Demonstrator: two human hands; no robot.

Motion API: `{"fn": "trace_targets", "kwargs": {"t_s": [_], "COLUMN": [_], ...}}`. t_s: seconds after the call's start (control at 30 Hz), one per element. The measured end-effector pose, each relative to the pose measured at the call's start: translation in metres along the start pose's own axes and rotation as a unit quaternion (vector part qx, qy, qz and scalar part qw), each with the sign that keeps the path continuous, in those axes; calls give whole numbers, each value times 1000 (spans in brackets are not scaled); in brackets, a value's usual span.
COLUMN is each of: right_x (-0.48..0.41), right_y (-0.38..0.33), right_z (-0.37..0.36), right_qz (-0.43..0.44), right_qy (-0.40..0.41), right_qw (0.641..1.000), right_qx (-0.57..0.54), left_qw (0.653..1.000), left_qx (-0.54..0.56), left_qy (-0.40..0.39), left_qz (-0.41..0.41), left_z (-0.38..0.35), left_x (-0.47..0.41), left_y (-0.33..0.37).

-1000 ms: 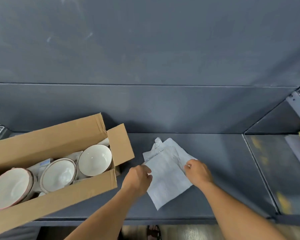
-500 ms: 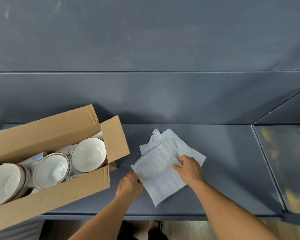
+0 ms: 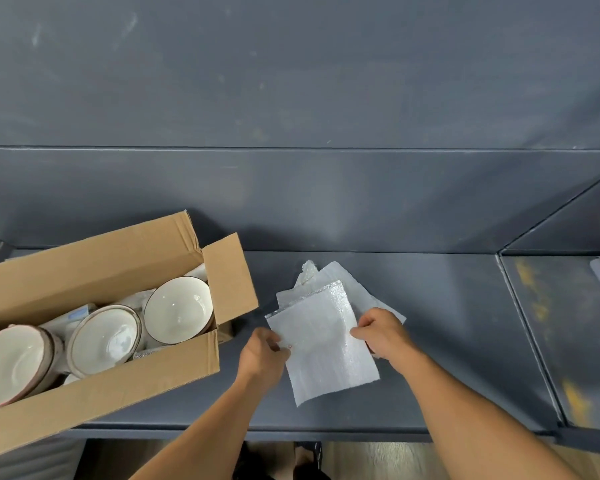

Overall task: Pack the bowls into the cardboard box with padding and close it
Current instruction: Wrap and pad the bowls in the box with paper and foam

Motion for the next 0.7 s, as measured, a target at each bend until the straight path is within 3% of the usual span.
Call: {"fn": "trace_targets", "kwargs": {"t_s": [0.13, 0.37, 0.7], "right_x": [16, 36, 54], "right_y": [-2, -9, -38], "right_z": [23, 43, 62], "right_qz": [14, 49, 125], "right_qy": [25, -31, -11], "right_qw": [998, 994, 990], "right_qx": [-50, -97, -62], "left_qw": [997, 991, 978], "left_qx": [54, 85, -41], "left_qy": [9, -13, 30], "left_qz": [-54, -106, -201], "left_z": [1, 7, 32], "left_x": [7, 27, 42], "left_y": [21, 54, 88]}}
Point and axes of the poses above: each hand's wrist, its own x-axis away from the middle knuckle, its own z-axis out of the back of the hand, y = z × x, the point moved 6 cm from there along -x, towards the middle knuckle, and after that the axes turned 5 degrees about -z, right-handed, at the moved point
